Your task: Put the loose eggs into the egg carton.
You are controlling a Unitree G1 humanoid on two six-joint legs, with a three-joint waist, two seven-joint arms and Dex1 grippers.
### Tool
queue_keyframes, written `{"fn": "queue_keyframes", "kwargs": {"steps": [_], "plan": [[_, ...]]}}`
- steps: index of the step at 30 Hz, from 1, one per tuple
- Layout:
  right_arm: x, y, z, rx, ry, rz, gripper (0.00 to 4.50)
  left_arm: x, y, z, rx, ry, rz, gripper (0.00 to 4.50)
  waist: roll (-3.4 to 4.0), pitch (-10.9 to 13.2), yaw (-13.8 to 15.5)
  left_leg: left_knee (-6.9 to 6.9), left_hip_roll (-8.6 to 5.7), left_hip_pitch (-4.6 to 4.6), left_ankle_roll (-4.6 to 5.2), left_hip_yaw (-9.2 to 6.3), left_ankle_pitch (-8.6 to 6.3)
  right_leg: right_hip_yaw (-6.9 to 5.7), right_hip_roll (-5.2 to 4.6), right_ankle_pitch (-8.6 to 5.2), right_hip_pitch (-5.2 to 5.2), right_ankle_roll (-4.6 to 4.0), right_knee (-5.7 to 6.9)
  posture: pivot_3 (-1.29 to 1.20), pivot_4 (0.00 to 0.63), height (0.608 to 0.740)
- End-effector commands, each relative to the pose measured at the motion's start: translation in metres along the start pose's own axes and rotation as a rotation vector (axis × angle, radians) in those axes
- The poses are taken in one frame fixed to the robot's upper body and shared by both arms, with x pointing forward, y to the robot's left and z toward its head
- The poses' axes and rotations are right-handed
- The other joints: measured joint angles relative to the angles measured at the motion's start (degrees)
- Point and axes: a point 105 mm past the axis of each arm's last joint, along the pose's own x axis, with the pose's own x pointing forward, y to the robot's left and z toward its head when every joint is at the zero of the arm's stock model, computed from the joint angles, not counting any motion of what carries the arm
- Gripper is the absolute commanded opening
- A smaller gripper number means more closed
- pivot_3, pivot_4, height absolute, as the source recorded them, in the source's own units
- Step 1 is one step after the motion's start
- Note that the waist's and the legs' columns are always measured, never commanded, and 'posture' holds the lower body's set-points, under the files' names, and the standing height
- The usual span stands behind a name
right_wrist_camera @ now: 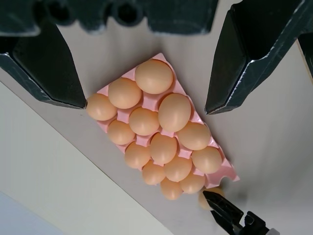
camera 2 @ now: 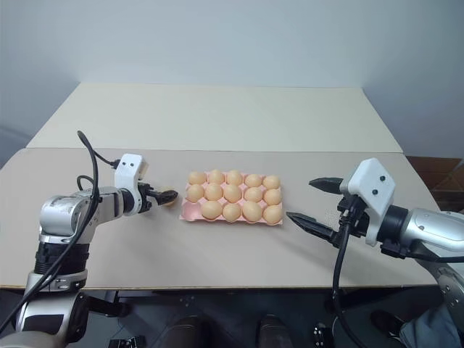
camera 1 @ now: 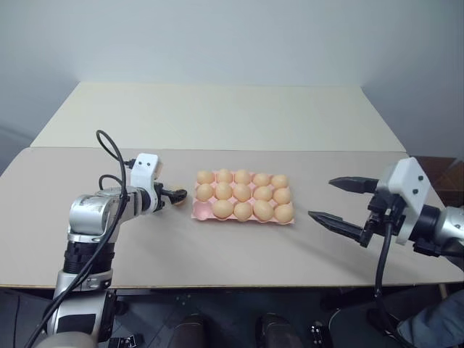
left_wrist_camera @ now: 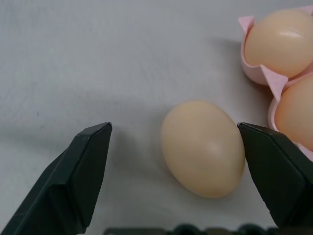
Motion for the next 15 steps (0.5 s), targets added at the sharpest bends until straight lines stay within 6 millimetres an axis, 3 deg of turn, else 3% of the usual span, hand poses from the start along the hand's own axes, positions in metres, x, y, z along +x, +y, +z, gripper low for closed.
{"fn": "queue_keyframes", "kwargs": {"steps": [1, 6, 15], "plan": [[-0.003, -0.001, 0.007, -0.027, -0.018, -0.019, 4.5, 0.0, -0.003, 0.013, 0.014, -0.04, -0.008, 3.86, 0.0, 0.0, 0.01, 0.0, 0.0, 0.0, 0.0, 0.0, 0.0, 0.0, -0.01, 0.0, 0.0, 0.0, 0.0, 0.0, 0.15, 0.74], [-0.004, 0.0, 0.008, -0.026, -0.021, -0.018, 4.5, 0.0, -0.001, 0.012, 0.015, -0.036, -0.009, 2.2, 0.0, 0.0, 0.03, 0.0, -0.01, -0.01, 0.0, 0.0, 0.0, -0.01, -0.01, 0.0, 0.0, 0.0, -0.01, 0.0, 0.15, 0.74], [-0.003, -0.001, 0.007, -0.021, -0.024, -0.022, 4.5, -0.011, 0.007, 0.013, 0.023, -0.047, -0.016, 2.2, 0.0, 0.0, 0.02, 0.0, 0.0, 0.0, 0.0, 0.0, 0.0, -0.01, -0.01, 0.0, 0.0, 0.0, 0.0, 0.0, 0.15, 0.74]]}}
